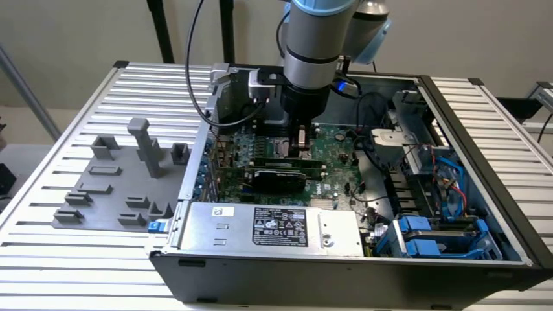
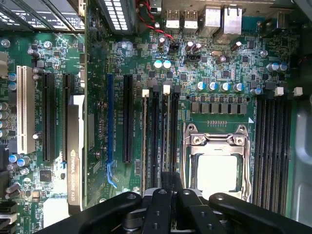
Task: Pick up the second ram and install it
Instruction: 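Press down the second ram until it locks into place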
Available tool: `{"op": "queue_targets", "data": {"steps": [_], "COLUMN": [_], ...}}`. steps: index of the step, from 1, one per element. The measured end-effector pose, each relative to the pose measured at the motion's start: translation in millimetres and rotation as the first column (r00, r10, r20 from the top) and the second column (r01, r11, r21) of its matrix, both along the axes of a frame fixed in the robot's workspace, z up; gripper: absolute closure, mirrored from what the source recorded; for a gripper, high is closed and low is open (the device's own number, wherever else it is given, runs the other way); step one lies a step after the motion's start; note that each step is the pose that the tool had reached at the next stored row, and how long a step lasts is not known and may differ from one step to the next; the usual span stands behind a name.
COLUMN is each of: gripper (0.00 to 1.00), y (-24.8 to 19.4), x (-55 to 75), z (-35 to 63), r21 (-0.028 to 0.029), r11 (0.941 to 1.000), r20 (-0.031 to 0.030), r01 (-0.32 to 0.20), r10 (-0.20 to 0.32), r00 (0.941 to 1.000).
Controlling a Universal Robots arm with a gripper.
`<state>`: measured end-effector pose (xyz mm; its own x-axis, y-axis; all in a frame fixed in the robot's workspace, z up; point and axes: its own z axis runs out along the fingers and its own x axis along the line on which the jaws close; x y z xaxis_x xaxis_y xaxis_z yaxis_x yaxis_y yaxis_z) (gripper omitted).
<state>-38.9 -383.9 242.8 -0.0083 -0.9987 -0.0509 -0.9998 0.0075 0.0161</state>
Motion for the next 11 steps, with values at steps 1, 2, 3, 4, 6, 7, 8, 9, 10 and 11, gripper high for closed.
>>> {"op": "queue_targets", "data": {"steps": [1, 2, 3, 4, 6, 7, 8, 9, 10, 11], "gripper": [0.89, 0.89, 0.89, 0.89, 0.89, 0.89, 0.89, 0.89, 0.89, 0.89], "y": [0.0, 0.0, 0.0, 0.0, 0.0, 0.0, 0.0, 0.0, 0.0, 0.0], "x": [0.0, 0.0, 0.0, 0.0, 0.0, 0.0, 0.0, 0.0, 0.0, 0.0], "z": [0.0, 0.0, 0.0, 0.0, 0.0, 0.0, 0.0, 0.0, 0.0, -0.1], "r21": [0.0, 0.0, 0.0, 0.0, 0.0, 0.0, 0.0, 0.0, 0.0, 0.0], "r11": [1.0, 1.0, 1.0, 1.0, 1.0, 1.0, 1.0, 1.0, 1.0, 1.0], "r20": [0.0, 0.0, 0.0, 0.0, 0.0, 0.0, 0.0, 0.0, 0.0, -0.0001], "r01": [0.0, 0.0, 0.0, 0.0, 0.0, 0.0, 0.0, 0.0, 0.0, 0.0], "r10": [0.0, 0.0, 0.0, 0.0, 0.0, 0.0, 0.0, 0.0, 0.0, 0.0], "r00": [1.0, 1.0, 1.0, 1.0, 1.0, 1.0, 1.0, 1.0, 1.0, 1.0]}}
